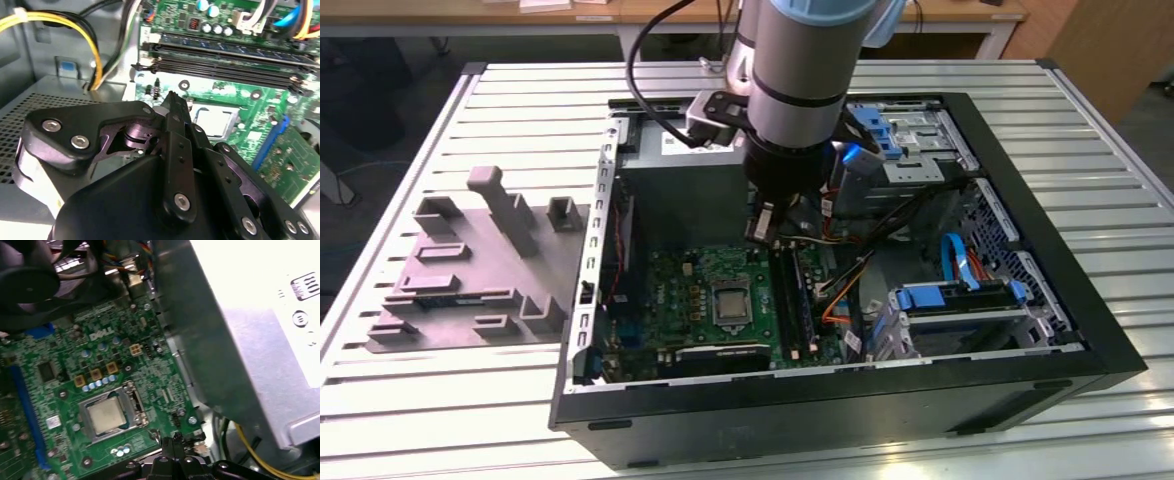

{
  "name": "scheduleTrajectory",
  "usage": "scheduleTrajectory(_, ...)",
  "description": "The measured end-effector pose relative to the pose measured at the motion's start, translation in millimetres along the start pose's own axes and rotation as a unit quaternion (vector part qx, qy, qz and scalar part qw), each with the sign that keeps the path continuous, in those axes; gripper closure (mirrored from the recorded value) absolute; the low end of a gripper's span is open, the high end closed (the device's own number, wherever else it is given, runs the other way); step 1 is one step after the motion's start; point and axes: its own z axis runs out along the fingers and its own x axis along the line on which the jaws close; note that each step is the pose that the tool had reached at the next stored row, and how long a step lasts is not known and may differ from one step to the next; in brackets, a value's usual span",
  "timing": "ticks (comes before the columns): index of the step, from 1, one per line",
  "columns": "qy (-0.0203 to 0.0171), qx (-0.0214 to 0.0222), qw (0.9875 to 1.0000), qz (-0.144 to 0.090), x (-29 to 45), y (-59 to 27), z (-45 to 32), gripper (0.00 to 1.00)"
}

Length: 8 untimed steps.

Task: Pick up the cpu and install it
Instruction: 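Install the first cpu locking lever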

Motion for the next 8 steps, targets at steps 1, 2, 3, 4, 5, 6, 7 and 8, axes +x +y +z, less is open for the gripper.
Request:
scheduleTrajectory(1,0.0046,0.0018,1.0,-0.001,0.2,0.3,0.0,0.89)
scheduleTrajectory(2,0.0085,0.0034,1.0,-0.001,0.3,0.5,0.1,0.89)
scheduleTrajectory(3,0.0119,0.0047,0.9999,-0.002,0.5,0.7,0.0,0.89)
scheduleTrajectory(4,0.0143,0.0057,0.9999,-0.003,0.7,0.8,0.0,0.89)
scheduleTrajectory(5,0.0155,0.0061,0.9999,-0.004,1.1,0.9,-0.1,0.89)
scheduleTrajectory(6,0.0157,0.0061,0.9998,-0.005,1.7,1.1,-0.1,0.89)
scheduleTrajectory(7,0.0157,0.0062,0.9998,-0.006,2.6,1.2,0.0,0.89)
scheduleTrajectory(8,0.0158,0.0062,0.9998,-0.007,3.7,1.2,0.0,0.89)
